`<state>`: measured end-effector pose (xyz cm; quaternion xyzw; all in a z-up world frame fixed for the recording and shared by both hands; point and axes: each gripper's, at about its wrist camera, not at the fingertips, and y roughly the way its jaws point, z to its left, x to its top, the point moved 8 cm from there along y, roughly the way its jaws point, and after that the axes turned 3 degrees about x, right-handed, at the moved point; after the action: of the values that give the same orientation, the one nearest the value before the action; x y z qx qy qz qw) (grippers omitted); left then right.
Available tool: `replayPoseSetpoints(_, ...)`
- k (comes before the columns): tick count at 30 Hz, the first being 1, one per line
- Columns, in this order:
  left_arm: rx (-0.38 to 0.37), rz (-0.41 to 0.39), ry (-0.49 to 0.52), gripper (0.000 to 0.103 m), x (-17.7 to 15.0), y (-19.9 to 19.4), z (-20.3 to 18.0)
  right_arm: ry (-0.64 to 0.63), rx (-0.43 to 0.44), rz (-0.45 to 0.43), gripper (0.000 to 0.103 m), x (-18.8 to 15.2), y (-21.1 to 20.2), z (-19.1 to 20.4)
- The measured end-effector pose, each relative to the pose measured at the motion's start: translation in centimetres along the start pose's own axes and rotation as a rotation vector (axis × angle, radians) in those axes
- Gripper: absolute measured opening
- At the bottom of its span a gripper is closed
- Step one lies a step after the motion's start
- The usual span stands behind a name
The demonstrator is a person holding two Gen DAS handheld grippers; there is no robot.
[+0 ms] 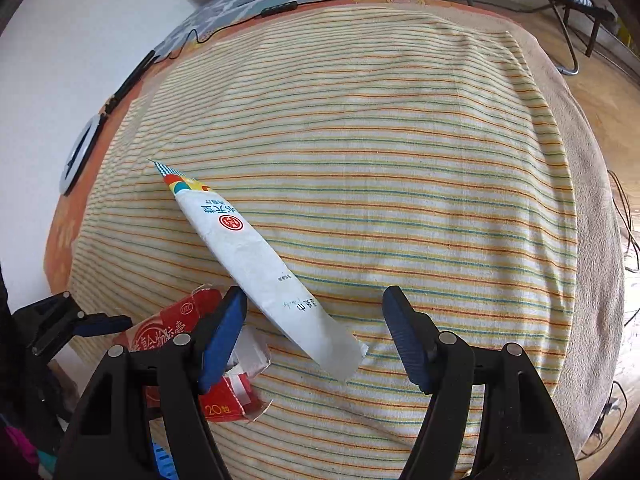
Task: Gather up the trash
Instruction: 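Grasp the red medicine box with the left gripper while the right gripper grasps the white tube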
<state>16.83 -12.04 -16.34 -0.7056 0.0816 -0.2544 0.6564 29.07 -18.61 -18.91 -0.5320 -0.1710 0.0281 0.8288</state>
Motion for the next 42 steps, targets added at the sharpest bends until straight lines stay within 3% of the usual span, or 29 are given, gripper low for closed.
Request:
replayPoseSetpoints(11, 0.163, 0.028, 0.074, 0.095, 1.0, 2.3, -2.3, 0.021, 0.039, -0.032, 0.065, -0.8, -2.8, -1.4)
replayPoseSetpoints(14, 0.143, 0.042, -0.008, 0.095, 0.7, 2.7, -0.6, 0.017, 0.040, -0.046, 0.065, -1.1, -4.0, -1.8)
replayPoseSetpoints(19, 0.171, 0.035, -0.149, 0.092, -0.6, 1.7, 4.2, -0.021, 0.031, -0.072, 0.065, -0.9, -5.2, -1.6)
replayPoseSetpoints(26, 0.213, 0.024, -0.307, 0.092, -2.8, 0.6, 10.6, -0.145, -0.009, -0.065, 0.068, 0.9, -3.2, 1.7)
replayPoseSetpoints(31, 0.204, 0.005, -0.310, 0.092, -2.7, 0.5, 11.9, -0.262, -0.102, -0.035, 0.068, 1.7, -0.4, 3.5)
replayPoseSetpoints(36, 0.196, -0.020, -0.315, 0.090, -2.1, 1.2, 11.5, -0.288, -0.174, -0.019, 0.068, 2.5, 1.6, 3.3)
replayPoseSetpoints(41, 0.199, -0.043, -0.331, 0.089, -2.7, 0.2, 10.9, -0.259, -0.134, -0.035, 0.067, 2.4, 1.5, 3.3)
replayPoseSetpoints(42, 0.201, -0.046, -0.335, 0.089, -2.9, 0.1, 10.9, -0.255, -0.120, -0.039, 0.061, 2.3, 1.4, 3.3)
